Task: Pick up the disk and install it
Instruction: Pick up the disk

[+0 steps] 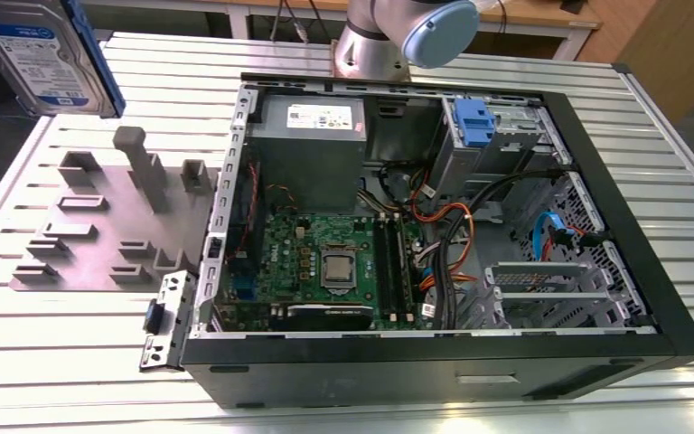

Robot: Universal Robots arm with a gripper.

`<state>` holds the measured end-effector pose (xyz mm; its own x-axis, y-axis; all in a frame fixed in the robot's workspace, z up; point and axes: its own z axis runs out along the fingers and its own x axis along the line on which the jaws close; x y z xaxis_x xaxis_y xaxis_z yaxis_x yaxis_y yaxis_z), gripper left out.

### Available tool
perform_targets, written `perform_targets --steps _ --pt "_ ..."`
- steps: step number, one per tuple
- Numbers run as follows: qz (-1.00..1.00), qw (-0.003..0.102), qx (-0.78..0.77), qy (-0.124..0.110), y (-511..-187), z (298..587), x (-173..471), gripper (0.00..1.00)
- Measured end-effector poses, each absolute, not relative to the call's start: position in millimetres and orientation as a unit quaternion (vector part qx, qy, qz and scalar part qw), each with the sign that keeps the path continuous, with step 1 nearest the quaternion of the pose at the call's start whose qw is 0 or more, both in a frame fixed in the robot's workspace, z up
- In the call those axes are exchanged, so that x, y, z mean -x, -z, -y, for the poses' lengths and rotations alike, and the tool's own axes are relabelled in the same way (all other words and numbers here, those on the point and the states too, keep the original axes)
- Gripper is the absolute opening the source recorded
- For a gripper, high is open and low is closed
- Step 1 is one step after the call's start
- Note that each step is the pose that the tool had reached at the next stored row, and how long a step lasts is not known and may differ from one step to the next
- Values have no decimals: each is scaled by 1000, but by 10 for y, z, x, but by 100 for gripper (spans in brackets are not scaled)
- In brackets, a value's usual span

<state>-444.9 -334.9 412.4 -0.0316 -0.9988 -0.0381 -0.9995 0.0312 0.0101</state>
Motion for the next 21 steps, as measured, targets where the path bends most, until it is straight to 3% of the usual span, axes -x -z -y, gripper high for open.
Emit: perform_targets --steps 21 --pt "-718 10 696 -17 -4162 3349 4449 37"
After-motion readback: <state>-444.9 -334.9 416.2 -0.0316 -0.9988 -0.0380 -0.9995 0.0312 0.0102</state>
